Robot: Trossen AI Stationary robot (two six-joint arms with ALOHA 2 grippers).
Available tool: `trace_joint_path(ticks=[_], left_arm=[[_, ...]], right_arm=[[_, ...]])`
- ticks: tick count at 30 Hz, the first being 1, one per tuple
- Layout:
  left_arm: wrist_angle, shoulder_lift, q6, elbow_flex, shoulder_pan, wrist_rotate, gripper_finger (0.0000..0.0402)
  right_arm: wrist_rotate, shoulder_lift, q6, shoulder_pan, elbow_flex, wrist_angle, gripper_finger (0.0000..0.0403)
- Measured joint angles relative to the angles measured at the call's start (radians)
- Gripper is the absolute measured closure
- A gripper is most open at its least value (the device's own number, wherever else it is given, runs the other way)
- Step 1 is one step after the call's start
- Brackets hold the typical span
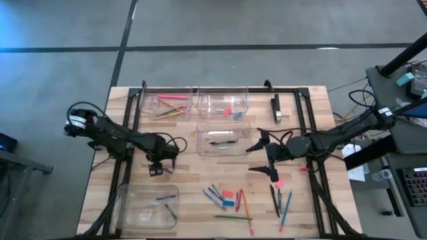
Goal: Sort crayons/erasers/pens/pencils in bins
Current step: Put the top red crayon into the bottom transparent bin
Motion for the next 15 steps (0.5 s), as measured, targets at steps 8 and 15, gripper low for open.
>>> trace_joint_path(ticks=[8, 15], left_arm=[[0.005, 0.079, -0.025, 0.002, -0.001, 0.002, 0.0198], [0.005, 0.092, -0.031, 0.002, -0.001, -0.024, 0.0279]], right_arm=[[0.0, 0.012, 0.0, 0.0, -0.001, 0.0, 0.0078], [0.006, 0.026, 0.0, 0.0, -0.001, 0.0, 0.0078]])
